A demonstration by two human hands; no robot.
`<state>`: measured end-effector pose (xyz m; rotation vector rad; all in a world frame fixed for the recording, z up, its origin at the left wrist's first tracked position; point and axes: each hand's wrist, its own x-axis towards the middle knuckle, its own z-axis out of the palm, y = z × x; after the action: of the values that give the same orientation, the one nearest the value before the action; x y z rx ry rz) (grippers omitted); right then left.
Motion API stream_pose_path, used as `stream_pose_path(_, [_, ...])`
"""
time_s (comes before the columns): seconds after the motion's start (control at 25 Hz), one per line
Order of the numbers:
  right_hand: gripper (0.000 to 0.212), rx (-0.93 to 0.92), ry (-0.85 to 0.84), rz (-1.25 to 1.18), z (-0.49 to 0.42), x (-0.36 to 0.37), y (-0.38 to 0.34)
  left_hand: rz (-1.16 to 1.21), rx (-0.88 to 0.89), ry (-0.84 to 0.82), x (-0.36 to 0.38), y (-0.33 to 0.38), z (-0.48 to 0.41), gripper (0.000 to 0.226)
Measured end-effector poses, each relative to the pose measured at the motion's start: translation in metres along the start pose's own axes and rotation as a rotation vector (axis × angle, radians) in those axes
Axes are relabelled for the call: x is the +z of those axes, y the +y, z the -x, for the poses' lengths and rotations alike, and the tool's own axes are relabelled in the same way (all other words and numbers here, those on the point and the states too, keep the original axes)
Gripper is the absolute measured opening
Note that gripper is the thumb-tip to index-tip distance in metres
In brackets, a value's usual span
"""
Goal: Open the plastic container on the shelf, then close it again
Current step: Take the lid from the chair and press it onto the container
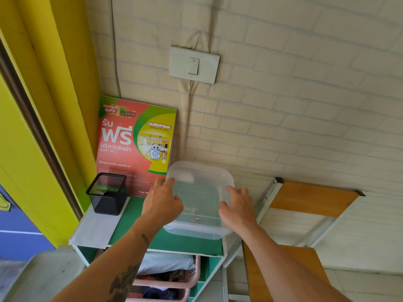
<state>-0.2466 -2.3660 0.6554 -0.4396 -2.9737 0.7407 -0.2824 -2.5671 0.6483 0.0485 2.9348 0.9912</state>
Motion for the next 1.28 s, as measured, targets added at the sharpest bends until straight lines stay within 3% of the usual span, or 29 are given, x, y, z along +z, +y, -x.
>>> stream_pose_path(0.16, [0.054,-0.056,0.019,0.096,-0.015,-0.002,-0.003,-0.152,0.15,0.134,-0.006,0.011,-0.011,0.054])
stream_pose_path(0.36, [0.064,-0.191,-0.099,0.24,-0.039,-0.002,-0.009,-0.329,0.423,0.035,-0.002,0.017,-0.033,0.062])
stream_pose_path(0.52, [0.065,-0.229,-0.173,0.313,-0.045,0.012,-0.002,-0.5,0.419,-0.112,0.012,0.004,-0.041,0.07])
stream_pose_path(0.96, [0.067,-0.258,-0.148,0.316,-0.049,0.019,0.004,-0.575,0.377,-0.146,0.02,0.003,-0.046,0.07])
stream_pose_path(1.28, [0.066,-0.241,-0.132,0.294,-0.047,0.022,0.006,-0.487,0.401,-0.099,0.022,-0.003,-0.045,0.07])
